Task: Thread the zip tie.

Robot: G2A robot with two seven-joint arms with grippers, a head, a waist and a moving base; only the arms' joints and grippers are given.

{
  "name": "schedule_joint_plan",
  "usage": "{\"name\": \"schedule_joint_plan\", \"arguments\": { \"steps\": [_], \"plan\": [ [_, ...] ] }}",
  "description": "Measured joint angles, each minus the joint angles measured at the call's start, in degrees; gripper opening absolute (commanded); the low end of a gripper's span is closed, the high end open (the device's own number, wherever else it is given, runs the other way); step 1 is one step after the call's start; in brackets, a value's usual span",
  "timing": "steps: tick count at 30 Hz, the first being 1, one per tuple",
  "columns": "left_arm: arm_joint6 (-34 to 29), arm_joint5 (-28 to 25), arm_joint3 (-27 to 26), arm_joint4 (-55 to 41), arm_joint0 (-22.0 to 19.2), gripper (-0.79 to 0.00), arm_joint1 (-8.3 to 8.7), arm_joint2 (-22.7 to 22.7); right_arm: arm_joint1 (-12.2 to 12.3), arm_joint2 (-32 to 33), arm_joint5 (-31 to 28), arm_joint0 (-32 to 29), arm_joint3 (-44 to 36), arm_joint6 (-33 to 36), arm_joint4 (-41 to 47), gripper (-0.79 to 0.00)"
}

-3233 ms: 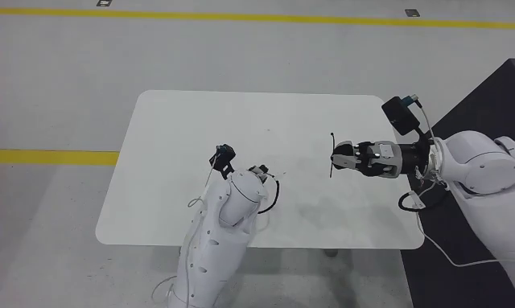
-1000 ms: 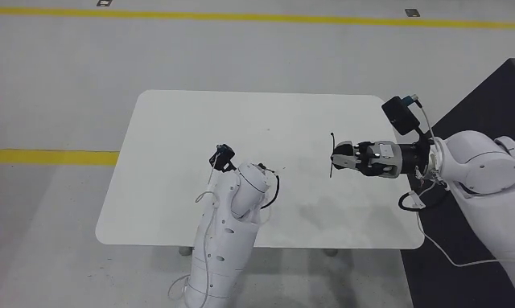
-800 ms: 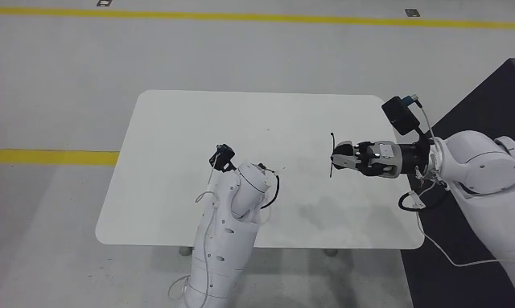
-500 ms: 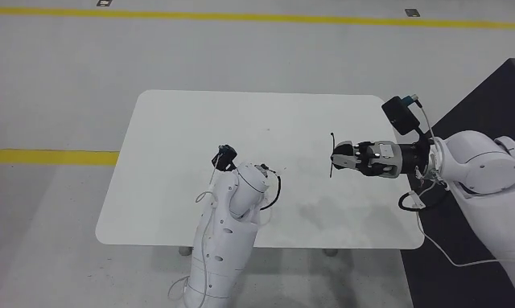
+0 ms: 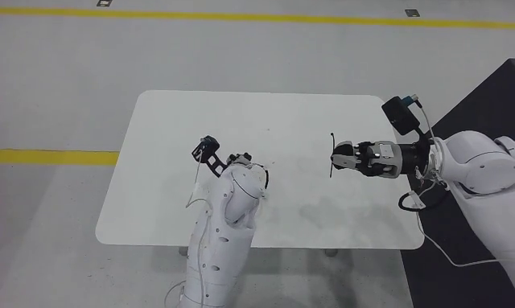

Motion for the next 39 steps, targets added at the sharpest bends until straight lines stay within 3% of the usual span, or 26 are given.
{"name": "schedule_joint_plan", "arguments": {
  "steps": [4, 9, 16, 23, 36, 39],
  "plan": [
    [2.01, 1.70, -1.39, 5.16, 0.05, -0.785, 0.40, 0.27, 0.00, 0.00, 0.00, 0.00, 0.00, 0.00, 0.00, -0.785],
    [0.94, 2.16, 1.74, 9.92, -3.11, -0.785, 0.86, -1.90, 0.00, 0.00, 0.00, 0.00, 0.00, 0.00, 0.00, -0.785],
    [-3.58, -3.26, 6.20, 13.94, -7.71, -0.785, 2.16, -7.88, 0.00, 0.00, 0.00, 0.00, 0.00, 0.00, 0.00, -0.785],
    [-8.87, -10.58, 4.95, 11.37, -9.49, -0.785, 3.27, -13.53, 0.00, 0.00, 0.00, 0.00, 0.00, 0.00, 0.00, -0.785],
    [-8.78, -11.00, 4.67, 10.70, -9.34, -0.785, 3.28, -13.66, 0.00, 0.00, 0.00, 0.00, 0.00, 0.00, 0.00, -0.785],
    [-7.91, -13.31, 6.06, 14.00, -7.92, -0.785, 3.38, -10.94, 0.00, 0.00, 0.00, 0.00, 0.00, 0.00, 0.00, -0.785]
  ]
}}
